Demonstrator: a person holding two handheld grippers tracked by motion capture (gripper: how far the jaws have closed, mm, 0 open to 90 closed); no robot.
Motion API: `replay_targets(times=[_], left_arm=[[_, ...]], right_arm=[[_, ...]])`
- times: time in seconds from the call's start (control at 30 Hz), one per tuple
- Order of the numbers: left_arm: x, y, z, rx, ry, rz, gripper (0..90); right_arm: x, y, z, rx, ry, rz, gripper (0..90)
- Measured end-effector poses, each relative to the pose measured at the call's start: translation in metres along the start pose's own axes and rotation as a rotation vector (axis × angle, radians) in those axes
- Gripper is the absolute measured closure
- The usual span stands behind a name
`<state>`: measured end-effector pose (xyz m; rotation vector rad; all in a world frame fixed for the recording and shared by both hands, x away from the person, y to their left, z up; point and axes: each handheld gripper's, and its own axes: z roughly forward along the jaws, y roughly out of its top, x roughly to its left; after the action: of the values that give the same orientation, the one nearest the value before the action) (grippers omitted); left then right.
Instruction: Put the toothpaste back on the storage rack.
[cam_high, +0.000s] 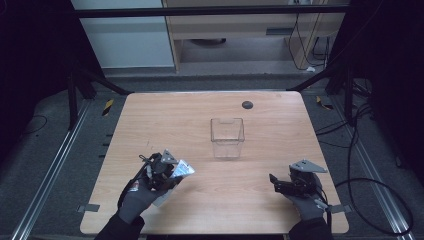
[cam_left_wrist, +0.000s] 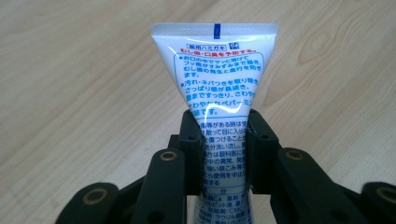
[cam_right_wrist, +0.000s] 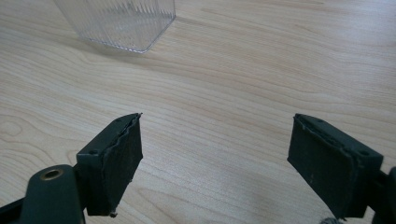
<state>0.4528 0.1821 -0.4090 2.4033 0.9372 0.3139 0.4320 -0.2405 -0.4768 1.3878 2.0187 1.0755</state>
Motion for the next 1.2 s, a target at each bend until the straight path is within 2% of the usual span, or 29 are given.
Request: replay_targets(times=[0.1, 0.13, 0.2, 0.23, 0.37, 0.5, 0.53, 0.57, 0.67, 0.7, 0.77, 1.0, 1.17, 1.2], left_arm=[[0.005, 0.003, -0.010, -0.057, 0.027, -0.016, 71.5], [0.005, 0.003, -0.010, -0.057, 0.027, -0.016, 71.5], [0.006, 0.008, -0.020, -0.102, 0.055, -0.022, 71.5], [0.006, 0.008, -0.020, -0.102, 0.055, -0.022, 71.5], [0.008, 0.015, -0.034, -0.170, 0.067, -0.022, 71.5], [0.012, 0.025, -0.043, -0.250, 0.102, -0.036, 71.4], [0.014, 0.028, -0.044, -0.290, 0.122, -0.042, 71.3], [0.014, 0.028, -0.044, -0.290, 0.122, -0.042, 71.3], [0.016, 0.034, -0.046, -0.364, 0.163, -0.059, 71.3], [0.016, 0.034, -0.046, -0.364, 0.163, -0.059, 71.3], [0.018, 0.038, -0.045, -0.410, 0.170, -0.075, 71.3], [0.020, 0.053, -0.040, -0.498, 0.171, -0.116, 71.2], [0.018, 0.069, -0.032, -0.566, 0.199, -0.139, 71.2], [0.018, 0.069, -0.032, -0.566, 0.199, -0.139, 71.2]], right_arm=[[0.000, 0.000, 0.000, -0.002, -0.003, -0.003, 17.4], [0.000, 0.000, 0.000, -0.002, -0.003, -0.003, 17.4], [0.001, 0.001, -0.001, -0.012, -0.007, 0.003, 17.4], [0.001, 0.001, -0.001, -0.012, -0.007, 0.003, 17.4], [0.001, 0.001, -0.001, -0.011, -0.007, 0.007, 17.4], [0.001, 0.001, -0.001, -0.017, -0.013, 0.002, 17.4], [0.001, 0.001, -0.001, -0.020, -0.016, 0.000, 17.5], [0.001, 0.001, -0.001, -0.020, -0.016, 0.000, 17.5], [0.000, 0.001, -0.002, -0.026, -0.017, 0.002, 17.4], [0.000, 0.001, -0.002, -0.026, -0.017, 0.002, 17.4], [0.000, 0.001, -0.002, -0.026, -0.018, 0.001, 17.5], [0.001, 0.001, -0.002, -0.025, -0.014, 0.004, 17.5], [0.002, 0.001, -0.001, -0.024, -0.013, 0.000, 17.5], [0.002, 0.001, -0.002, -0.024, -0.012, 0.000, 17.4]])
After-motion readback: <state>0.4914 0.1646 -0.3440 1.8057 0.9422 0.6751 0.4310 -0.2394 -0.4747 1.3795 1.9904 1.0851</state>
